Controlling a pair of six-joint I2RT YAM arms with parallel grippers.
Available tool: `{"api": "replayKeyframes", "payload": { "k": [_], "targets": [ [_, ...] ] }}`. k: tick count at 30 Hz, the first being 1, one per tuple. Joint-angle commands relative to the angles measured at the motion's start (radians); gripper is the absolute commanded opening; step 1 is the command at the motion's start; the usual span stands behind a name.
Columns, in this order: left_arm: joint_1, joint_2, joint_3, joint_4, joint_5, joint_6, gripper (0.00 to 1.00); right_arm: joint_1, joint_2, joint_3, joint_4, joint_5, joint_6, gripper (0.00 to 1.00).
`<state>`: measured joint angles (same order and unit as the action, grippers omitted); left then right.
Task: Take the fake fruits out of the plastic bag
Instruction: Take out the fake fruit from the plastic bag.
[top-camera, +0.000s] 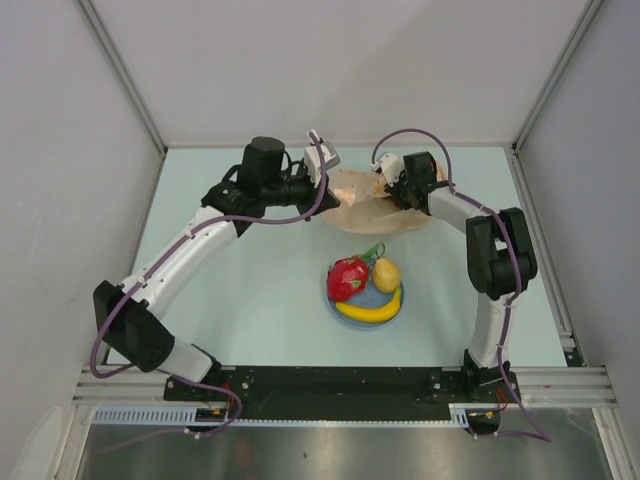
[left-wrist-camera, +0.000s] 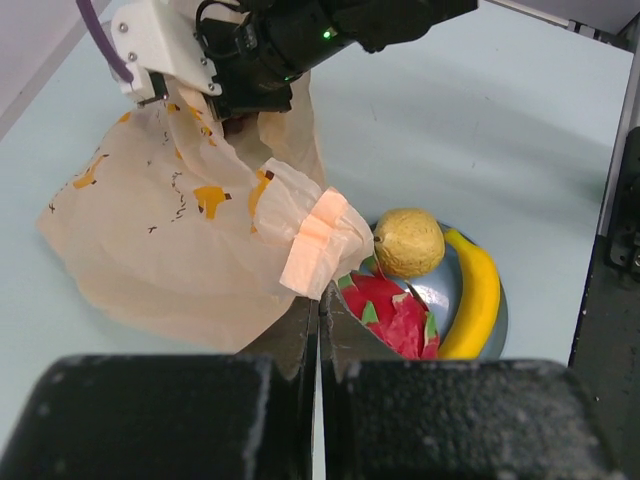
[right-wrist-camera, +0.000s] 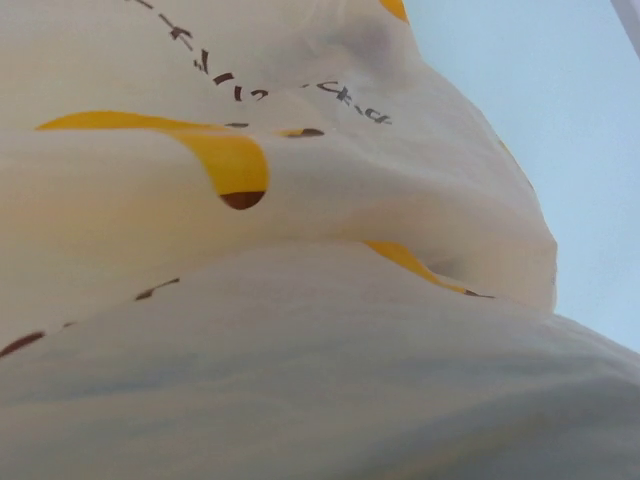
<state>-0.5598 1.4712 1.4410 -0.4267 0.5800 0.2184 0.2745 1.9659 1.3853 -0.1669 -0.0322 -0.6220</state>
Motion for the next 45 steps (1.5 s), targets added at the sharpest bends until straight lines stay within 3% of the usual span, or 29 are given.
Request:
{"api": "replayKeyframes", "payload": {
  "k": [1,6,10,14,19,26,33,45],
  "targets": [
    [0.000,0.008,0.052,0.037,0.011,0.001,0.00,-0.008,0.056,0.090,-0.016,0.031,-0.028,0.21],
    [0.000,0.011,0.047,0.040,0.011,0.001,0.00,-0.001,0.120,0.106,-0.063,0.124,-0.061,0.35],
    [-0.002,0.011,0.045,0.043,0.009,-0.005,0.00,-0.009,0.137,0.106,-0.043,0.140,-0.064,0.24],
    [-0.002,0.014,0.039,0.049,0.012,-0.019,0.00,-0.005,0.111,0.112,-0.054,0.083,-0.068,0.00],
    [-0.002,0.020,0.026,0.072,0.011,-0.045,0.00,-0.006,-0.071,0.100,-0.143,-0.116,-0.039,0.00],
    [-0.006,0.041,-0.036,0.187,-0.043,-0.265,0.00,0.012,-0.281,0.097,-0.284,-0.340,0.034,0.00],
    [-0.006,0.089,0.008,0.220,-0.107,-0.269,0.00,0.055,-0.416,0.100,-0.359,-0.382,0.094,0.00],
    [0.046,0.233,0.171,0.250,-0.203,-0.183,0.00,0.149,-0.568,0.119,-0.275,-0.374,0.179,0.00]
  ]
}}
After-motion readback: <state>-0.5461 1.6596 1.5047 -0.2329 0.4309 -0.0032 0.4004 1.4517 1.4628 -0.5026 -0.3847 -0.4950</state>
